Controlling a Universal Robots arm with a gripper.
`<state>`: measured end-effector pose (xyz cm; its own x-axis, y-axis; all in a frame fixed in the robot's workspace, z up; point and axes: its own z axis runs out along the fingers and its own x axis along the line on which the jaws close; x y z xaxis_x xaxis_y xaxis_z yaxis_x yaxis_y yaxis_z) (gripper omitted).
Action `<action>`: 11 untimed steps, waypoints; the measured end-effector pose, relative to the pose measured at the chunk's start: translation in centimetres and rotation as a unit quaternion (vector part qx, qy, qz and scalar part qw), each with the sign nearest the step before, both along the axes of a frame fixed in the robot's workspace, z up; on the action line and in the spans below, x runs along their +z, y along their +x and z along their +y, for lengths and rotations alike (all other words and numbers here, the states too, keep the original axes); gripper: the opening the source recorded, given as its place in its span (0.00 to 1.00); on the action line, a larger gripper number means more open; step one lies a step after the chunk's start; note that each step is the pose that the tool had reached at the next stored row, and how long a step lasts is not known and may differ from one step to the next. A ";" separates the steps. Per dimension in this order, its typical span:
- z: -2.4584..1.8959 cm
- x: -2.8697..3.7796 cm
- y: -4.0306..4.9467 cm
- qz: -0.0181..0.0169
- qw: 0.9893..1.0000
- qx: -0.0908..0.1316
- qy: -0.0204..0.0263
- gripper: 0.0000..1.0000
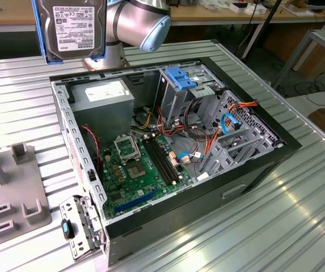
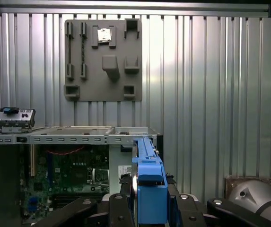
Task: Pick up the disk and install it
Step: 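Pick up the disk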
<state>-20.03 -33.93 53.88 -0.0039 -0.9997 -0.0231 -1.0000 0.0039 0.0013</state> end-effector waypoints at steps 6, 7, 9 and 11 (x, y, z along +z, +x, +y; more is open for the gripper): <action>0.07 -0.03 2.61 0.000 1.000 0.000 0.000 0.37; 0.08 -0.02 2.80 0.000 1.000 0.000 0.000 0.37; 0.08 -0.03 2.83 0.000 1.000 0.000 0.000 0.37; 0.08 -0.03 2.84 0.000 1.000 0.000 0.000 0.37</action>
<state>-17.19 -33.85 53.85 -0.0034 -0.9997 -0.0231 -1.0000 0.0034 0.0014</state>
